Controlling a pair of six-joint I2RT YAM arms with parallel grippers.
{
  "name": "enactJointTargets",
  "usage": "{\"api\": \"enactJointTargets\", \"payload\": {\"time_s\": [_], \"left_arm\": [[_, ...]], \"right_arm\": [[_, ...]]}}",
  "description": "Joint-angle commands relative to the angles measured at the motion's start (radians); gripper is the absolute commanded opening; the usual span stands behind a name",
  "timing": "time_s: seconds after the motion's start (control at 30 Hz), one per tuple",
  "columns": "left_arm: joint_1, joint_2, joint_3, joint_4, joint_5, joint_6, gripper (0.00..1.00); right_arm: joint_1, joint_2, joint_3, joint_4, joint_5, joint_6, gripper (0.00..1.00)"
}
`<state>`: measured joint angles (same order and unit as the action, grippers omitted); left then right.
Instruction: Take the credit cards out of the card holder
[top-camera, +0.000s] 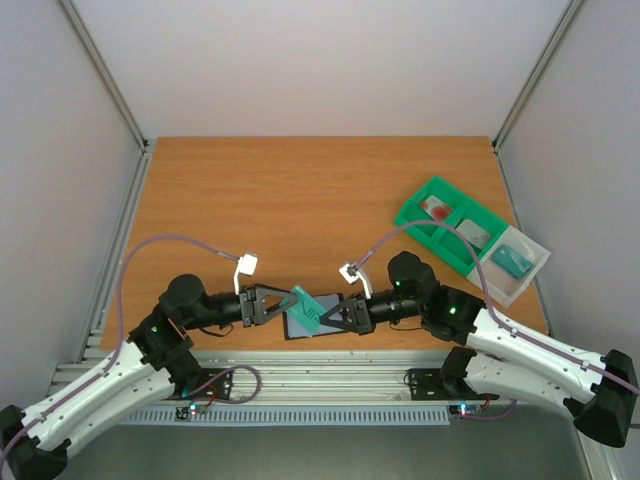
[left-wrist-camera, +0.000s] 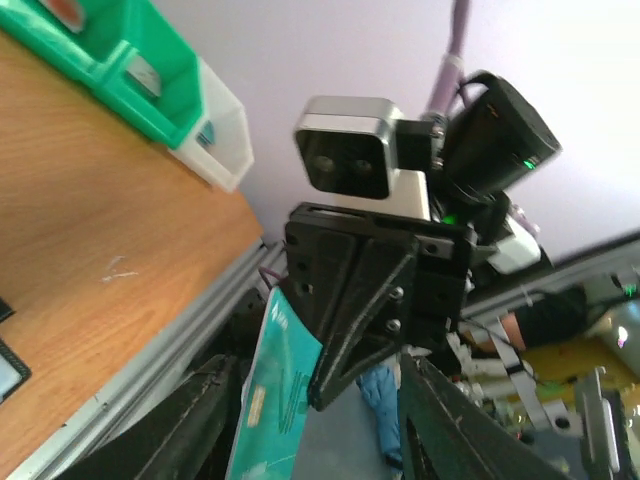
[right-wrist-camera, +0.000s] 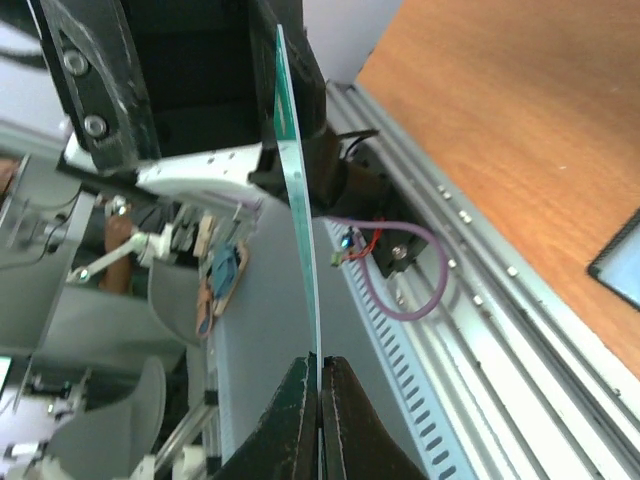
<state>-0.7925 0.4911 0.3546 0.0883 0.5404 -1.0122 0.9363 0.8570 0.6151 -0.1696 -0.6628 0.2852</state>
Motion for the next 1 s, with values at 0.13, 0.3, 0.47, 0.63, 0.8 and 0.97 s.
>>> {"api": "enactJointTargets", "payload": {"time_s": [0.13, 0.3, 0.47, 0.63, 0.8, 0.97], "left_arm": [[-0.001, 0.006, 0.085, -0.105, 0.203, 0.139, 0.2], [-0.001, 0.03, 0.079, -0.079, 0.223, 0.116, 0.0], [-0.001, 0.053, 0.072, -0.076, 0.195, 0.118, 0.0], [-0.001, 0.055, 0.066, -0.04, 0.094, 0.076, 0.0], [-0.002, 0.063, 0.074, -0.024, -0.017, 0.079, 0.0], [-0.001, 0.063, 0.037, 0.09, -0.167, 0.021, 0.0]], "right_arm": [[-0.001, -0.034, 0.068, -0.133, -0.176, -0.145, 0.01], [-0.001, -0.044, 0.103, -0.214, -0.169, -0.183, 0.01], [-0.001, -0.092, 0.095, -0.238, -0.044, -0.131, 0.14], [-0.001, -0.159, 0.033, -0.164, 0.087, -0.019, 0.33], [-0.001, -0.202, 0.021, -0.18, 0.225, 0.045, 0.44], [-0.001, -0.246, -0.026, -0.093, 0.33, 0.175, 0.44]]}}
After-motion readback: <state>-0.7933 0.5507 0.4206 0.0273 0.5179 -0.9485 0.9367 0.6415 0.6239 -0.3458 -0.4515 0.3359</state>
